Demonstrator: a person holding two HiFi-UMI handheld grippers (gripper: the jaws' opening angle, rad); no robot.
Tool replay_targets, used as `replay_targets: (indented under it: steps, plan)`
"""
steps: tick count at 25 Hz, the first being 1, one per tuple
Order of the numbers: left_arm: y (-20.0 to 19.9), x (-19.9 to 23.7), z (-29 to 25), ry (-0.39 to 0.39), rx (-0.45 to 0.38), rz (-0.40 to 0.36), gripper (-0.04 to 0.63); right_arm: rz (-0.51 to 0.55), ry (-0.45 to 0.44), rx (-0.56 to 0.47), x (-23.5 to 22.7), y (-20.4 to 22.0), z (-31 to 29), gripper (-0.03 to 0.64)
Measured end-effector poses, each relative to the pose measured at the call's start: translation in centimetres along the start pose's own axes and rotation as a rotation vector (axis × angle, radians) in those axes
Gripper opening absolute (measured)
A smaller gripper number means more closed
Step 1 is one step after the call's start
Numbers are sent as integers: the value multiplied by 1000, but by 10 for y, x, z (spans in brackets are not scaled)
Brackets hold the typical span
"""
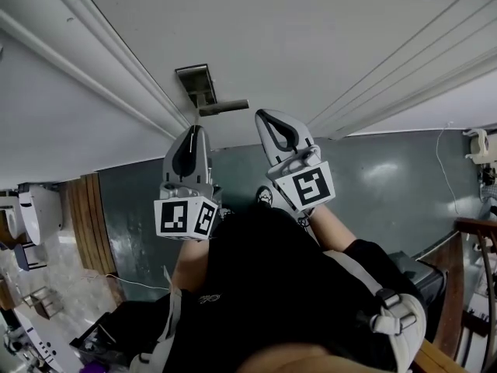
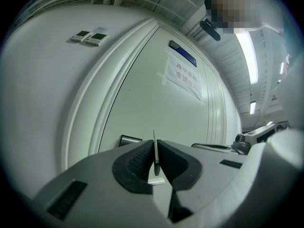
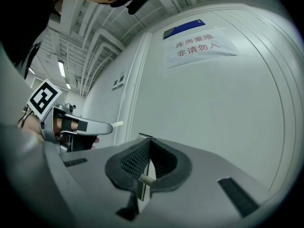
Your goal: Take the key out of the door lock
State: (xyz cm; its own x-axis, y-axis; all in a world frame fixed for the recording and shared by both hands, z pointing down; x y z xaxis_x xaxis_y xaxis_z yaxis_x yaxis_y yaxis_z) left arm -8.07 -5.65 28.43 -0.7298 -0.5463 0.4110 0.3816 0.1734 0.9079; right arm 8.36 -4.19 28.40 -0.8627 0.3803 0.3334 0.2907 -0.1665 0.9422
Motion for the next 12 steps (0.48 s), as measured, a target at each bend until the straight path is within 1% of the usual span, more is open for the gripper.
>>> replay_targets:
  steps: [12]
  plan:
    - [3,-2,5,-15,1,-21,37,0,-26,-8,4,-1,-1,8]
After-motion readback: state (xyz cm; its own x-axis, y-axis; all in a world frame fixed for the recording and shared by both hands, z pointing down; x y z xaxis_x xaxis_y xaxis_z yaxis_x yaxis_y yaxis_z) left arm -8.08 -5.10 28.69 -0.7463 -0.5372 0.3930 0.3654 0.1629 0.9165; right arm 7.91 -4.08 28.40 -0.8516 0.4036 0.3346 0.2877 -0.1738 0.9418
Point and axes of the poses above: the fingertips, and each gripper's own axes: z backward along the fingers, x to its left, y out of its underside, the point moved 5 cm from there along z, backward along the fingers, and after that the axes turned 12 degrees about z, right-handed, at the moved point
